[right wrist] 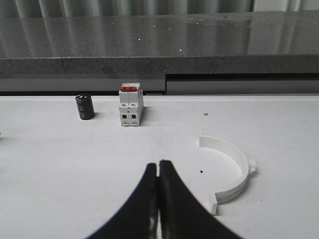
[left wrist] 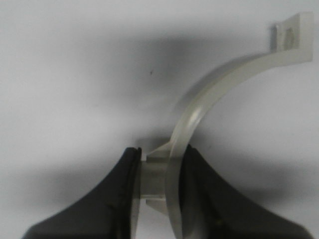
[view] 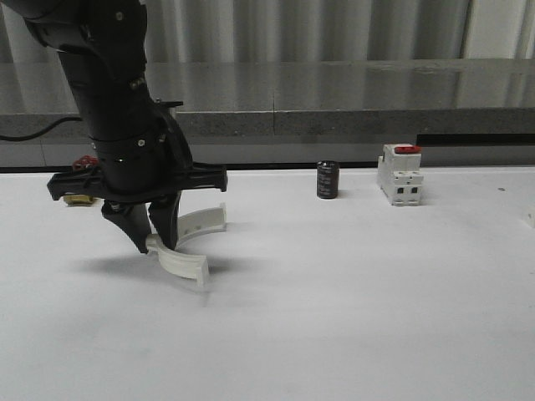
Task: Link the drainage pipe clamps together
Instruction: 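Carry the half-clamp toward the table center and lower it, then open the left gripper and lift it away from the half-clamp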
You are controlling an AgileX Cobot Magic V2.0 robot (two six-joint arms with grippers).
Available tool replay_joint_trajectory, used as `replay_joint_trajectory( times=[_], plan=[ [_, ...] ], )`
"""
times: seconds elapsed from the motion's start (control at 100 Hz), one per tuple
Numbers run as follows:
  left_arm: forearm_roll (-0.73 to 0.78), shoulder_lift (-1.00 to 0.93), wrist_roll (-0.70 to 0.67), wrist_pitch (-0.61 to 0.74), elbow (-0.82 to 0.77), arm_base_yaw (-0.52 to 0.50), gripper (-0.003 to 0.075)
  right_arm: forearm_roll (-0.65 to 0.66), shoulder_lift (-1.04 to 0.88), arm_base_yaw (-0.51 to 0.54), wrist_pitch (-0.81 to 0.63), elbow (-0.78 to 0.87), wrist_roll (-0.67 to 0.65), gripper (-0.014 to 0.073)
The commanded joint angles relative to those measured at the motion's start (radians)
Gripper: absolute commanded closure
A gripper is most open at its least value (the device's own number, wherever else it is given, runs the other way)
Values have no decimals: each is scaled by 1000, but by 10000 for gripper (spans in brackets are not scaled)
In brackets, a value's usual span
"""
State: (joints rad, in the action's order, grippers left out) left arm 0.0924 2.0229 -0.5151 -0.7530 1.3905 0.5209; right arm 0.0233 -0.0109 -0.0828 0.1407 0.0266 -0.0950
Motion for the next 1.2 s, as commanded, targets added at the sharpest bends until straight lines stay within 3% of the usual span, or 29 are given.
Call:
replay_joint_trajectory(
  times=[0.0,0.17,0.24,0.36,0.51,0.56,0.87,1.19],
  plan=[
    [3,-35,-13,9,29,10,741,6,-18,-1,-78,-16,10,661],
    [-3,-25,-13,6,29,10,733,6,-18,-1,-78,-16,10,661],
    [-3,-25,-13,3,29,10,686,6,-18,-1,-78,-16,10,661],
    [-3,-25,-13,-3,29,10,525,6,-18,-1,-78,-16,10,661],
    [11,-25,-8,-17,29,10,237,6,-18,-1,-78,-16,10,661],
    [23,-27,-8,-17,29,10,193,6,-18,-1,-78,-16,10,661],
    [60,-140,52,-32,52,1,190,6,-18,-1,-78,-16,10,661],
    [92,-419,139,48,10,-126,190,6,-18,-1,-78,-16,10,661]
  ],
)
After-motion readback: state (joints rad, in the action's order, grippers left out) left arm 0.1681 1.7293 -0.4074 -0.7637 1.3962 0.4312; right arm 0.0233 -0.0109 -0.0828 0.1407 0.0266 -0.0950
